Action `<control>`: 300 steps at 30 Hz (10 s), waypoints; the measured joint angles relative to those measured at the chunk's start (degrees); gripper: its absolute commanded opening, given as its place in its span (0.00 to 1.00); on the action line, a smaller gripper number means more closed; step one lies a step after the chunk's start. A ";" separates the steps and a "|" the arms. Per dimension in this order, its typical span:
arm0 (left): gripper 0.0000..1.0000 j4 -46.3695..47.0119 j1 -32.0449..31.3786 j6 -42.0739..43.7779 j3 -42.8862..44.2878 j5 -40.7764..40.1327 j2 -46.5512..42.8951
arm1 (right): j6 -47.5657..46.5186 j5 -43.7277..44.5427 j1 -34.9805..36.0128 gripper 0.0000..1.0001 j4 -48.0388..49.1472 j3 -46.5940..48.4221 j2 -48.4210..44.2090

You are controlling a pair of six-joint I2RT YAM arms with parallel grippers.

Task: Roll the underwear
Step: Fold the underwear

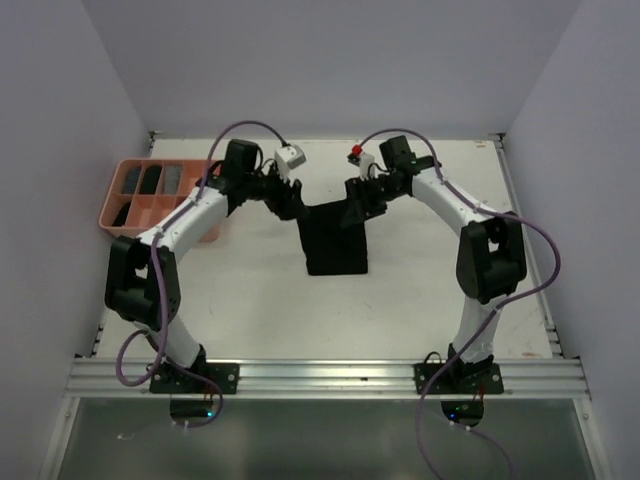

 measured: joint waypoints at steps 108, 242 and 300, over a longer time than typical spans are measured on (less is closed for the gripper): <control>0.48 -0.74 -14.82 57.16 -40.63 -12.07 -30.25 | -0.87 -11.50 8.24 0.36 2.19 -5.57 5.25; 0.51 8.66 -1.49 -15.39 -7.34 21.20 16.79 | -48.50 21.27 40.65 0.00 16.85 -42.86 -21.35; 0.57 1.79 -1.22 -11.72 -8.83 15.34 18.49 | -51.95 -2.05 16.65 0.00 -11.26 -2.14 10.91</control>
